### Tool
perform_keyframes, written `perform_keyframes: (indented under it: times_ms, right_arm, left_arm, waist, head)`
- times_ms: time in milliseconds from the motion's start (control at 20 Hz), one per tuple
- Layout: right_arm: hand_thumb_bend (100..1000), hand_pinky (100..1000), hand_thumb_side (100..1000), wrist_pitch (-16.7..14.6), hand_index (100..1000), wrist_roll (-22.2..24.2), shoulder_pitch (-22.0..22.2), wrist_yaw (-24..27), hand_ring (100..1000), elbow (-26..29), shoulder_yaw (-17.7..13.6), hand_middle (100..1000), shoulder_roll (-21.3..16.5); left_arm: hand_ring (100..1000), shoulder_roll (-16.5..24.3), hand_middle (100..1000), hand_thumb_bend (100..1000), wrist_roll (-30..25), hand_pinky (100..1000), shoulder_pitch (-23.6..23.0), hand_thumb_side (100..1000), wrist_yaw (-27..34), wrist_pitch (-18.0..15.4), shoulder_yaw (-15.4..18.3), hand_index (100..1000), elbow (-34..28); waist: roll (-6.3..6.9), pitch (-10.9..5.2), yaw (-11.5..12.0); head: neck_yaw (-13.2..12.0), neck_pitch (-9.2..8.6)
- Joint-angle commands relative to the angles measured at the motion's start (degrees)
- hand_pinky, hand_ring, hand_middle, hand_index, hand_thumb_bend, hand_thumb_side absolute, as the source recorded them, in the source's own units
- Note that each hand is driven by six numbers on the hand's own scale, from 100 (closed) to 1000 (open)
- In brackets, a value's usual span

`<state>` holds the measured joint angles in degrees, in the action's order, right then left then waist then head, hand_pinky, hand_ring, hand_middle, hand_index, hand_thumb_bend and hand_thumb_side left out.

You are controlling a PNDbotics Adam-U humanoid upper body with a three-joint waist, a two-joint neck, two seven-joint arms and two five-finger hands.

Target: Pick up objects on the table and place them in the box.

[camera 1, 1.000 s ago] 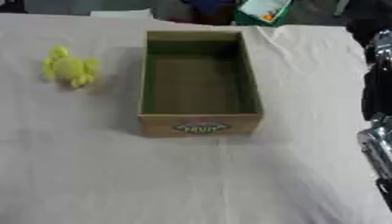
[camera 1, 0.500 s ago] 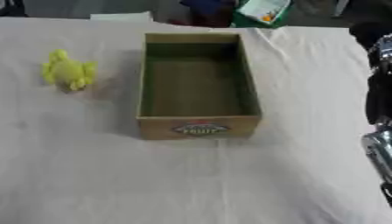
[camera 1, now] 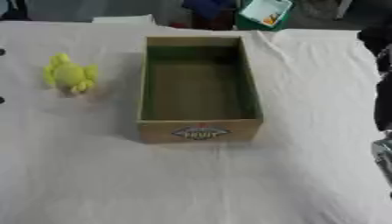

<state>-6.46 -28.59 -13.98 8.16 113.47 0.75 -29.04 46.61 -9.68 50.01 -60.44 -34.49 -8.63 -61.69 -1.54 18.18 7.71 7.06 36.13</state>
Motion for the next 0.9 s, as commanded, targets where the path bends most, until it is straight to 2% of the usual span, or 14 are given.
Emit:
perform_keyframes:
  times_ms: [50, 400, 650, 900]
  right_arm:
    - [100, 901, 733, -0.1, 891, 0.2, -0.8, 0.5, 766, 1.1, -0.1, 654, -1.7]
    - [100, 902, 735, -0.2, 891, 0.6, -1.5, 0.6, 767, 1.1, 0.0, 654, -1.8]
    - [100, 902, 735, -0.4, 891, 0.9, -2.4, 0.8, 767, 1.1, 0.2, 654, -1.8]
    - [100, 904, 729, -0.4, 891, 0.9, -3.0, 0.8, 768, 1.1, 0.4, 654, -1.7]
  left_arm:
    - [779, 0.6, 828, 380, 1.2, 602, 1.6, 783, -0.5, -0.2, -0.1, 1000, 0.0]
    - [765, -2.1, 812, 381, 2.1, 592, 4.4, 797, 2.0, 0.3, 0.8, 994, -0.2]
    - [780, -4.2, 833, 451, 1.0, 608, 6.0, 762, 2.3, -0.2, 1.0, 1000, 1.2]
    - [803, -4.8, 832, 584, 0.1, 632, 7.0, 738, -0.6, 0.5, 2.0, 1000, 3.1]
  waist:
    - [0.14, -0.87, -0.2]
    - [0.20, -0.28, -0.9]
    - [0.47, 0.47, -2.3]
    - [1.20, 1.42, -4.2]
  head:
    - [-0.3, -0.81]
    - [-0.9, -0.93]
    - [-2.7, -1.83]
    - [-4.3, -2.66]
